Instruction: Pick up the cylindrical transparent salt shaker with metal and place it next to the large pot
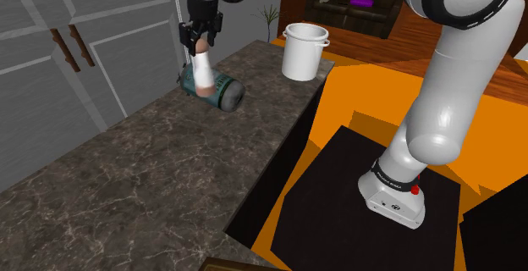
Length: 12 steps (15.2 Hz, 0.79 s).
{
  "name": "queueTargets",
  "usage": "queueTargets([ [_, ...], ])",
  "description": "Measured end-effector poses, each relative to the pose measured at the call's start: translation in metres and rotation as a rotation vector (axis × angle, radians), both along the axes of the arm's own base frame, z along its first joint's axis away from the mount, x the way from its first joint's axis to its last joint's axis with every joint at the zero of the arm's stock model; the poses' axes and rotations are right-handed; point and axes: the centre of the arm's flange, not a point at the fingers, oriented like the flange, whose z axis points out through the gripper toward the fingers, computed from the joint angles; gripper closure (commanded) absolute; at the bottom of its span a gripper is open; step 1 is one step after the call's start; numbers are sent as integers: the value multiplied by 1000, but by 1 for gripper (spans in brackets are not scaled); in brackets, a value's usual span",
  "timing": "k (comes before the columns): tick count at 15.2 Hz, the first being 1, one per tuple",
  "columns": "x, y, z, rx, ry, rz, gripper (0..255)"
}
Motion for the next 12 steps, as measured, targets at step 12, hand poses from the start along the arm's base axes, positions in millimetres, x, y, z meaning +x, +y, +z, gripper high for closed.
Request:
queueTargets([
  [12, 0, 0, 63, 0, 0, 0, 255],
])
